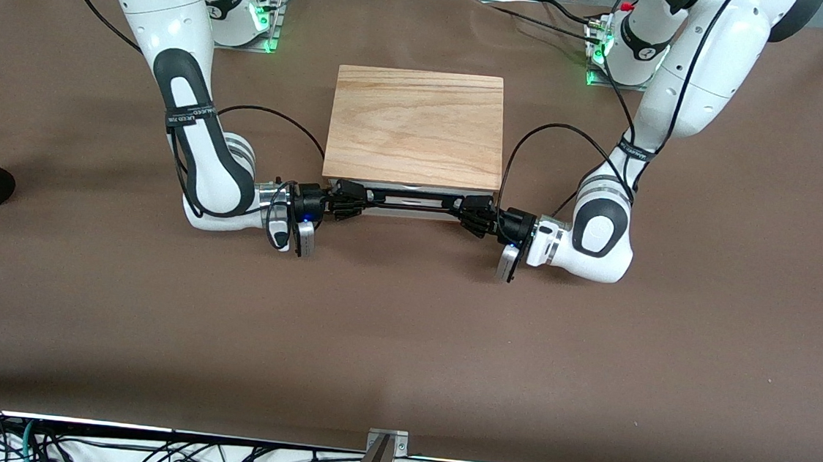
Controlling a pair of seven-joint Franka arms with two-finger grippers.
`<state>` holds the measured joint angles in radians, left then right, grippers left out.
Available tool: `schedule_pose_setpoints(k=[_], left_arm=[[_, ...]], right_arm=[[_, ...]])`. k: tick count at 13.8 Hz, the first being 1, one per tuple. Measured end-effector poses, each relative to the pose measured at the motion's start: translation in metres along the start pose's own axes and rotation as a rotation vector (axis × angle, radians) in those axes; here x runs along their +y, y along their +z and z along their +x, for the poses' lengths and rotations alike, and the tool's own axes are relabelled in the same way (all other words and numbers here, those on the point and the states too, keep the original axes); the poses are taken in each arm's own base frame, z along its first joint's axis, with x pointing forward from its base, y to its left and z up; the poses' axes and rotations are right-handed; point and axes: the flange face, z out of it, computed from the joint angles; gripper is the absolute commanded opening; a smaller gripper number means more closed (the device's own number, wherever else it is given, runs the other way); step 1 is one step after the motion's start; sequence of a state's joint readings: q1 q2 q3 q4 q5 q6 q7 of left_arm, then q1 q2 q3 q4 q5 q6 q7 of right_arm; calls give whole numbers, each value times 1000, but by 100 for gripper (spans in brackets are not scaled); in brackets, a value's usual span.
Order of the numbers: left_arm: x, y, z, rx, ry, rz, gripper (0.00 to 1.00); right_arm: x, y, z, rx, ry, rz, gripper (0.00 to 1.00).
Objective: Pull top drawer with both arms simultaneously
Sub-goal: 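Close the left gripper and the right gripper on the black handle, then pull the handle outward with both grippers, sliding the drawer open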
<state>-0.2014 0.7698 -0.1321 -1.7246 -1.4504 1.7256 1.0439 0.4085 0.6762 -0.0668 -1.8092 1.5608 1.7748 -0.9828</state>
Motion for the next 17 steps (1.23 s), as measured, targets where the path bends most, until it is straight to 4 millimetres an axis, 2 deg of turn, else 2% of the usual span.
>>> schedule_pose_setpoints(k=[4,7,17], left_arm=[[1,0,2,3,4,2,14],[4,-3,10,18,15,23,15],[14,-28,64,116,-7,124,15]], right_arm=[[-1,-1,1,2,-3,-1,0],[-1,-4,9,12,-15,-7,0],[4,-19,79,53,-21,3,0]])
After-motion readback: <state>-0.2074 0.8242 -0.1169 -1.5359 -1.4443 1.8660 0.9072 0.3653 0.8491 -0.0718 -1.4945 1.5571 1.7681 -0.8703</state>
